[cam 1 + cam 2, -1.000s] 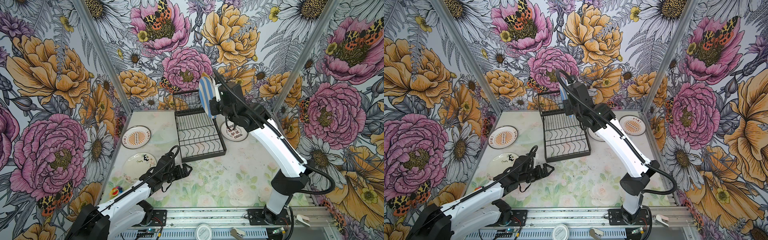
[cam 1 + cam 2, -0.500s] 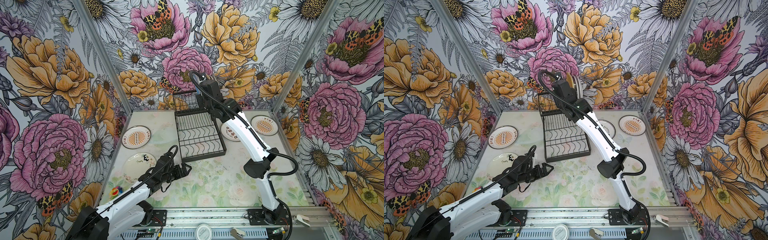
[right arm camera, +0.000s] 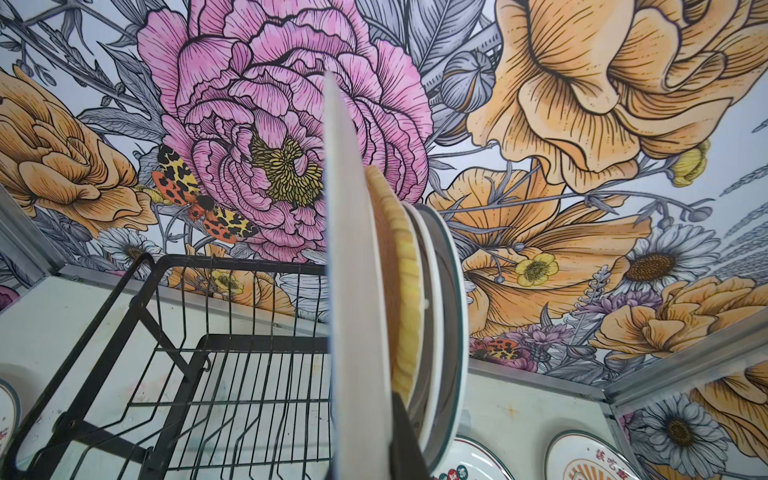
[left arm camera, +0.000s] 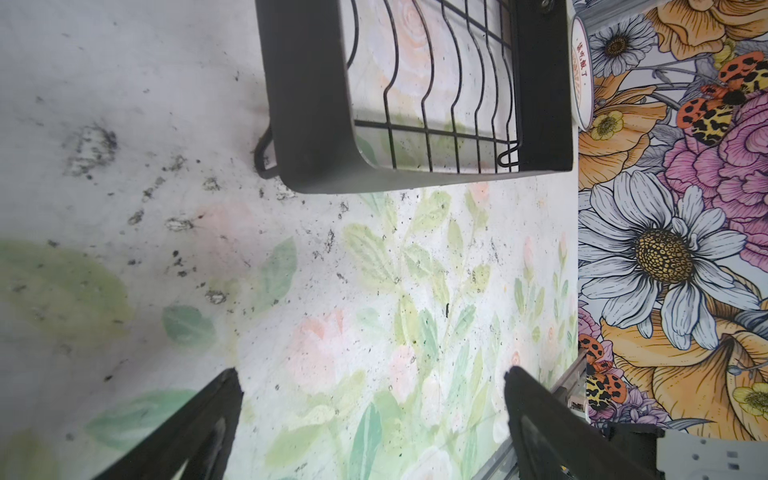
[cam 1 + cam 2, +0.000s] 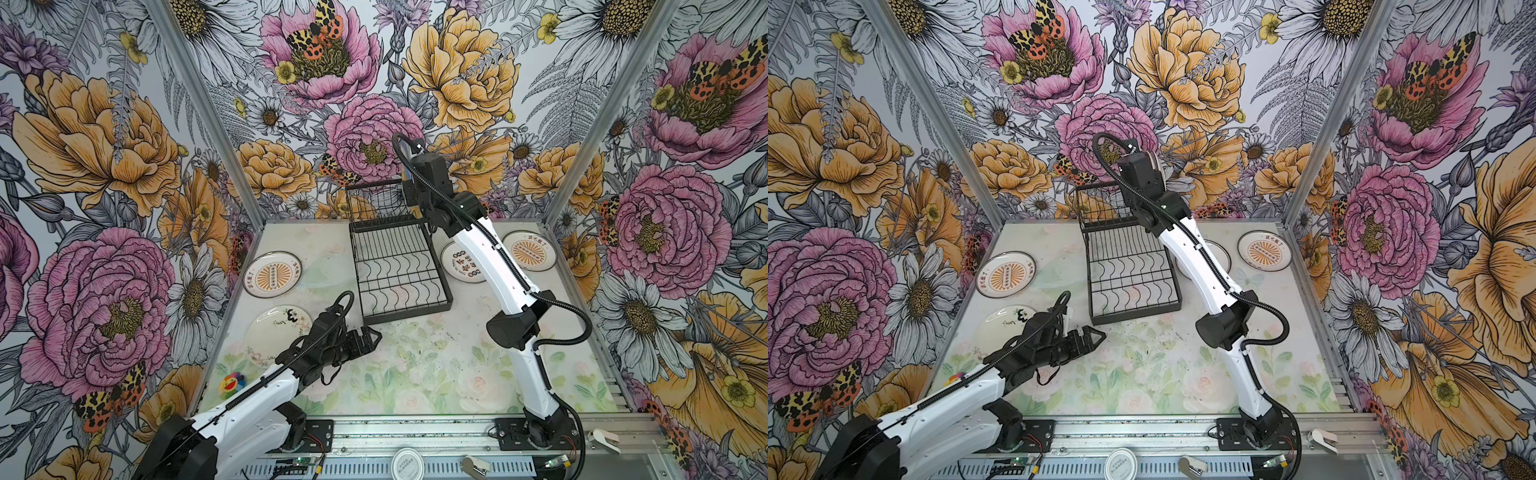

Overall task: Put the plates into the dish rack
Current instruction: 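Carry the upright striped plate over the rack and lower it into a slot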

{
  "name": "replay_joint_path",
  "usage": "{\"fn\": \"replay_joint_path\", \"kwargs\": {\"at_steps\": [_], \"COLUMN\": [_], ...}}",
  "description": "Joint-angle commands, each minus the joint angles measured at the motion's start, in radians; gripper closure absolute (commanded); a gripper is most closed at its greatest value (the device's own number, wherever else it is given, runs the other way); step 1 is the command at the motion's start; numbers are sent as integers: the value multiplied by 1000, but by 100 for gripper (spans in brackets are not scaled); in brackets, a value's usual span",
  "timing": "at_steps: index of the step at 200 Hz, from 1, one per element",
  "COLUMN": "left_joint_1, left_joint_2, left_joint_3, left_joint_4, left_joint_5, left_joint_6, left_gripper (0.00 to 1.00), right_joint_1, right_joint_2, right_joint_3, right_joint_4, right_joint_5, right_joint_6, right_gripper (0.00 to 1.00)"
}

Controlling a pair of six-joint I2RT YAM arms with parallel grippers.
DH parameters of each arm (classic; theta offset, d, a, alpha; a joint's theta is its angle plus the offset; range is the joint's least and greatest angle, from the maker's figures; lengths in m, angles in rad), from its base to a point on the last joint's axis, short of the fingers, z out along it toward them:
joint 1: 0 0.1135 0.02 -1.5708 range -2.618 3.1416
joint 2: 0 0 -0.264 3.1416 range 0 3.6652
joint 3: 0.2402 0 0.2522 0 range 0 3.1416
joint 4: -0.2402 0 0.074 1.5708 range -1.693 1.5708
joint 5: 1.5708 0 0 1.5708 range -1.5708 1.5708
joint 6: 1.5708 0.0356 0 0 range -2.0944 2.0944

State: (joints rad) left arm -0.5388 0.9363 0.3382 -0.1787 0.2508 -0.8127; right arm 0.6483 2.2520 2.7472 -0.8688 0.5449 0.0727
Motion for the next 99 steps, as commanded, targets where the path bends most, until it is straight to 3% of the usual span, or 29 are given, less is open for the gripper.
{"fn": "replay_joint_path", "kwargs": {"at_steps": [1,99], "left_joint_1": [7,8], "left_joint_2": [-10,-14], "left_joint_3": [-10,-8], "left_joint_4": [2,-8], "left_joint_5": [-20,-24], "left_joint_6": [-10,-12], "left_gripper": [1,1], "right_joint_1": [1,-5], "right_joint_2": [17,66], "right_joint_3": [34,35], "right_joint_4": [69,96], "right_joint_5": [-12,-34], "right_joint_6": [27,68], "right_gripper": [100,100]}}
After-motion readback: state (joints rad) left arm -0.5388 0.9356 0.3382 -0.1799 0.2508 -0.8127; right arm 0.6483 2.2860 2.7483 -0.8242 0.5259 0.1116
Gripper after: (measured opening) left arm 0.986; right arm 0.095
